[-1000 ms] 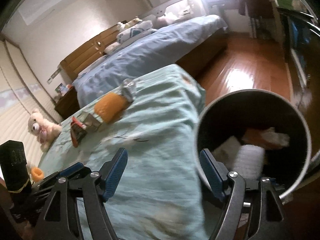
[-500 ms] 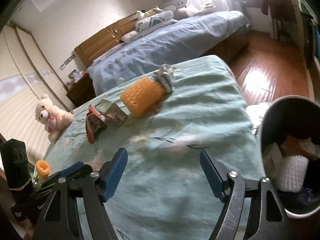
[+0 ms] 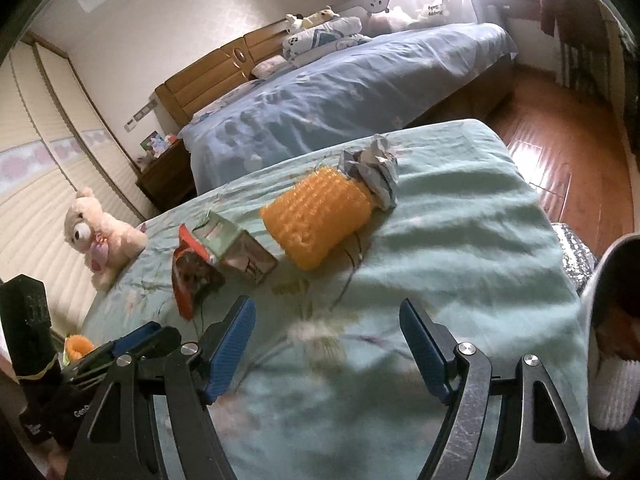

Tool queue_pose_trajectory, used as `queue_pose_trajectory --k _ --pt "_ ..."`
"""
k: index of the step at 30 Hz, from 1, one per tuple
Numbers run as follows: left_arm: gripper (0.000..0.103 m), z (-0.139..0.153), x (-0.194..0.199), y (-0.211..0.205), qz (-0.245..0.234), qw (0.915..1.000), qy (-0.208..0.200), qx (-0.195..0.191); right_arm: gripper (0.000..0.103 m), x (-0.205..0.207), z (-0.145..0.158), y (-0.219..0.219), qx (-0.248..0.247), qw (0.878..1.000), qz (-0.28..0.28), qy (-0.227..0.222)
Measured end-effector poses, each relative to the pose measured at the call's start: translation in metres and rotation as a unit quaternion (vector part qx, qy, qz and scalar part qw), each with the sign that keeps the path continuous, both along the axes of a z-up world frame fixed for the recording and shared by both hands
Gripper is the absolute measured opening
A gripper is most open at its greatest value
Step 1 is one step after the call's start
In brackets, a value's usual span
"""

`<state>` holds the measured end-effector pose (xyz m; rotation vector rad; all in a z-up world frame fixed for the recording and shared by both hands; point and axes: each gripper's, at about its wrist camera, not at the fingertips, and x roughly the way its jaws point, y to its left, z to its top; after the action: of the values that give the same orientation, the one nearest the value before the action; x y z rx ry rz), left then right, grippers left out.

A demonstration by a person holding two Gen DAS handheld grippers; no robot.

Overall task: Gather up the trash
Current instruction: 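Grasp the red chip bag with the left tool while the right grasps the orange sponge, then carry the chip bag and orange sponge over the bin and open both tools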

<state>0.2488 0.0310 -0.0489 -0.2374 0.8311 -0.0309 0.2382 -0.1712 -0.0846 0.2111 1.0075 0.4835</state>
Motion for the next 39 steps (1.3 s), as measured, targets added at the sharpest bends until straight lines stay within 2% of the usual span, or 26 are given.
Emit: queue_pose_trajectory --k 7,9,12,14,16,17,18,20,24,33,36,39 --pt "0.059 -0.007 0.027 0.003 -0.006 0.9998 0.003 0.021 0.075 0.02 -0.011 0.016 -0.005 1.0 -0.001 0.007" --pt "0.059 -0.009 0.031 0.004 -0.013 0.9998 0.002 0.018 0.071 0.025 -0.013 0.019 -0.005 1.0 -0.003 0.01" --pt "0.058 -0.011 0.034 0.006 -0.019 0.9997 -0.001 0.016 0.059 0.027 -0.013 0.023 -0.01 1.0 -0.006 0.005" --pt "0.057 -0.013 0.038 0.008 -0.024 0.9996 -0.001 0.014 0.043 0.028 -0.015 0.024 -0.015 1.0 -0.01 0.006" --pt "0.055 -0.015 0.04 0.01 -0.029 0.9995 -0.001 0.009 0.031 0.03 -0.019 0.025 -0.017 1.0 -0.014 0.013" --pt "0.048 -0.016 0.042 0.01 -0.033 0.9994 0.001 0.006 0.023 0.031 -0.02 0.025 -0.018 1.0 -0.015 0.015" --pt "0.038 -0.017 0.043 0.011 -0.036 0.9993 0.005 0.003 0.018 0.03 -0.02 0.025 -0.018 1.0 -0.017 0.015" --pt "0.017 -0.021 0.047 0.014 -0.046 0.9988 0.012 -0.012 0.016 0.027 -0.018 0.024 -0.018 1.0 -0.021 0.013" --pt "0.008 -0.021 0.045 0.02 -0.058 0.998 0.007 -0.024 0.014 0.015 -0.009 0.024 -0.018 1.0 -0.023 0.004" --pt "0.005 -0.016 0.02 0.044 -0.084 0.9949 -0.014 -0.055 0.014 -0.03 0.02 0.023 -0.028 0.999 -0.032 -0.014" --pt "0.005 -0.011 0.009 0.051 -0.097 0.9931 -0.025 -0.06 0.014 -0.045 0.026 0.017 -0.039 0.998 -0.046 -0.02" --pt "0.004 -0.002 -0.005 0.051 -0.108 0.9916 -0.038 -0.059 0.014 -0.06 0.03 0.005 -0.029 0.997 -0.066 -0.013"
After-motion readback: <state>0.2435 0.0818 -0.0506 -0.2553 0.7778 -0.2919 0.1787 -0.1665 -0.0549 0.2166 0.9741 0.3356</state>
